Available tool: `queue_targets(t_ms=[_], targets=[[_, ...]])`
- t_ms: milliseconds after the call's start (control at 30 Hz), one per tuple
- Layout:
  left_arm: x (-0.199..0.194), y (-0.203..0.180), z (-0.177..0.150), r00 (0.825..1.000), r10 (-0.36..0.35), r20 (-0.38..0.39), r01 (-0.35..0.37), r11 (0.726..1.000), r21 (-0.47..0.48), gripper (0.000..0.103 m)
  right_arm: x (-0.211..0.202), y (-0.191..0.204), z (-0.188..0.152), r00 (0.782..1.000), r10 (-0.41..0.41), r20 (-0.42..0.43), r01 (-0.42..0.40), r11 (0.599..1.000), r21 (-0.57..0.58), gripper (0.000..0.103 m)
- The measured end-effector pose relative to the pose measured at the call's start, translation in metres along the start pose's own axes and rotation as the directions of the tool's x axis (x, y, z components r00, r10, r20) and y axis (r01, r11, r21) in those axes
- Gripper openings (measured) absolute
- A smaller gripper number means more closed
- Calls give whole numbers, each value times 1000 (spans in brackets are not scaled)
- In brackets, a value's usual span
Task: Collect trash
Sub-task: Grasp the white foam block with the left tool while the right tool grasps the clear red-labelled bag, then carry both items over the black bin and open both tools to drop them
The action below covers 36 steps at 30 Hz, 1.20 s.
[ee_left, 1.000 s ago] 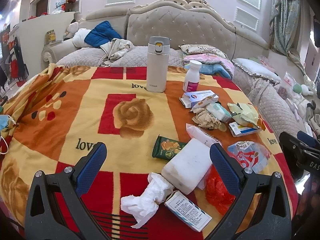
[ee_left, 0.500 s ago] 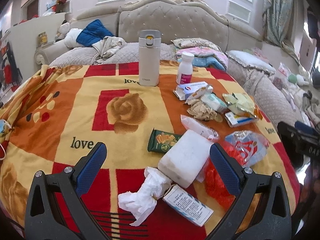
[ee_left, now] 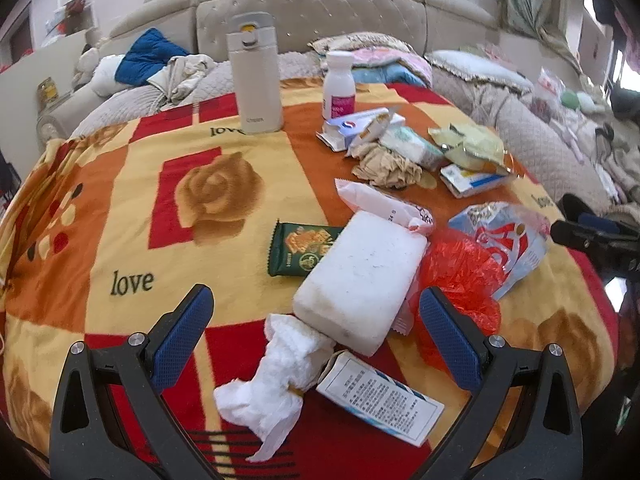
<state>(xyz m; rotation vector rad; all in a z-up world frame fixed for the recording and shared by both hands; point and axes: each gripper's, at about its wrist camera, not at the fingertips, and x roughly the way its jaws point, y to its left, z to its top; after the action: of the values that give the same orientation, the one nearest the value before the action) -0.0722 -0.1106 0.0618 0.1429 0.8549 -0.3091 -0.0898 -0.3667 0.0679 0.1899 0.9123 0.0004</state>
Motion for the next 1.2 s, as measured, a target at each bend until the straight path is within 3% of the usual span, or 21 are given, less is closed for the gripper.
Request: queue_targets(t_ms=[233,333,367,400,467,500,567,667,800,1000,1200], targets=[[23,-3,11,998,-21,-60,22,999,30,102,23,9,19,993,103,-64,-99,994,55,103],[31,-5,13,994,-62,-93,65,998,27,82,46,5,20,981,154,-121,-139,983,121,102],[35,-6,13,989,-91,-116,95,995,23,73,54,4,19,975,166,-145,-146,979,140,97],[38,-6,13,984,-121,-133,125,992,18,67,60,4,17,968,190,-163,-165,974,153,84],[40,-7,12,982,-127,-142,132,991,23,64,65,4,13,963,205,-175,-178,972,155,66],[38,-8,11,982,-129,-137,133,991,24,63,62,6,11,971,183,-156,-163,978,132,54],[32,-7,13,981,-137,-135,141,990,19,61,58,8,9,971,197,-136,-182,977,112,39],[19,-9,19,982,-154,-110,158,987,30,60,47,8,9,972,211,-105,-202,975,92,32],[-4,-16,32,984,-167,-56,170,985,43,60,23,2,13,980,195,-39,-192,979,67,31],[-26,-39,51,970,-243,-17,243,968,56,60,-16,-22,22,991,125,56,-128,990,54,31],[-22,-99,63,951,-307,-35,309,945,107,60,-50,-75,19,993,-4,119,-9,994,105,31]])
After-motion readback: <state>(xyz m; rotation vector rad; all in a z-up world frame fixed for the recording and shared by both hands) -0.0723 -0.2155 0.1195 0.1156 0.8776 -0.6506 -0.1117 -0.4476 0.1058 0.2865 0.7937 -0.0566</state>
